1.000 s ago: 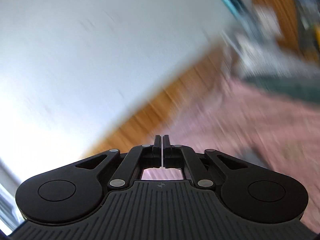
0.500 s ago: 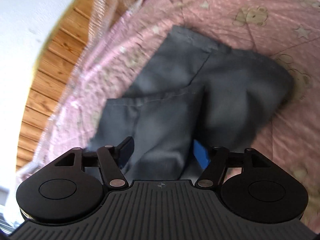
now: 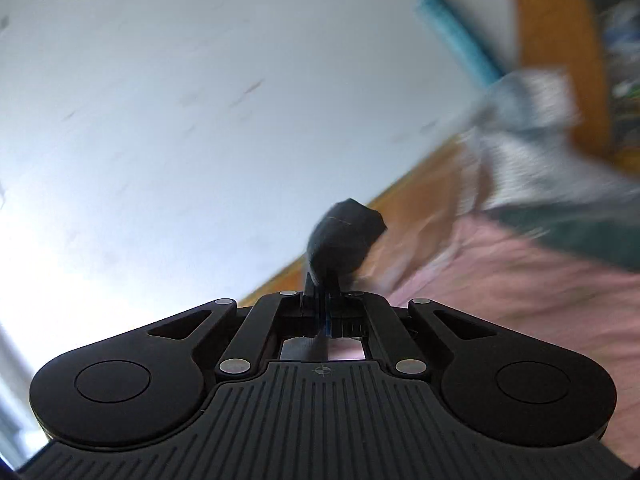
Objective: Fold clothes
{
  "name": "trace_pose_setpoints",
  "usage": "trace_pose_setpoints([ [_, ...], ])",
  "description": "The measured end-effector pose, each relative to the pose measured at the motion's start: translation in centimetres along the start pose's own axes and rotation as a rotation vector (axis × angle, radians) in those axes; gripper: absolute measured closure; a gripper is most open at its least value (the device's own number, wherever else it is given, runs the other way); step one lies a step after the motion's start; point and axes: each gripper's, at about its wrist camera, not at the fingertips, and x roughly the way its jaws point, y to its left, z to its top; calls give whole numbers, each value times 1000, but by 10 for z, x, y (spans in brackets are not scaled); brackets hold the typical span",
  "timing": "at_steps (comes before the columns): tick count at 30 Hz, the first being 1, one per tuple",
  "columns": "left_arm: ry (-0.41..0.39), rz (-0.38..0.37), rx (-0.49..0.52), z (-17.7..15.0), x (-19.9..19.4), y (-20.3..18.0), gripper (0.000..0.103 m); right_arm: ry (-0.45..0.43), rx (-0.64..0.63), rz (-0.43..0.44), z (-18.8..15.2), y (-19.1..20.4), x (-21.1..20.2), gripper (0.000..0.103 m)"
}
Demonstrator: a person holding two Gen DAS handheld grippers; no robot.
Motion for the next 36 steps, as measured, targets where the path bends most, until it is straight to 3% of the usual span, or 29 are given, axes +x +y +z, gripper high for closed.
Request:
trace_pose_setpoints([
  [1, 3, 9, 2, -1, 0, 2, 44, 20, 18, -66, -3, -20, -4, 103],
  [5, 16, 43, 10, -6, 2, 8, 44, 239, 182, -315, -71, -97, 6, 102],
  [6, 19, 51, 12, -7, 2, 10, 44, 290, 224, -372, -88, -114, 7, 95],
  [8, 25, 68, 16, -9, 3, 13, 44, 361, 292, -460, -116, -140, 7, 92],
  [11, 6, 96, 71, -2, -7, 7, 43, 321, 285, -466, -123, -135, -2, 75],
  [12, -4, 106, 91, 1, -12, 5, 43, 300, 244, -472, -121, -128, -5, 63],
  [14, -24, 128, 142, 8, -21, 0, 41, 257, 115, -481, -113, -105, -11, 59],
  [17, -58, 163, 245, 23, -32, -7, 32, 263, -112, -369, -110, -51, -7, 57],
  [22, -99, 182, 433, 61, -28, -30, 23, 425, -378, 27, -147, 68, 18, 41],
  [26, -27, 86, 546, 70, -4, -37, 12, 564, -492, 300, -207, 161, 43, 23],
  [31, 71, -42, 682, 80, 28, -44, 12, 717, -701, 419, -289, 244, 86, 21],
  [33, 111, -94, 736, 84, 41, -47, 25, 748, -795, 428, -316, 266, 97, 21],
  [34, 131, -120, 763, 86, 47, -49, 60, 774, -822, 430, -326, 274, 101, 28],
  [35, 151, -146, 790, 87, 53, -50, 87, 818, -827, 429, -333, 279, 104, 40],
  [36, 171, -173, 816, 89, 60, -52, 94, 863, -832, 428, -339, 285, 106, 84],
])
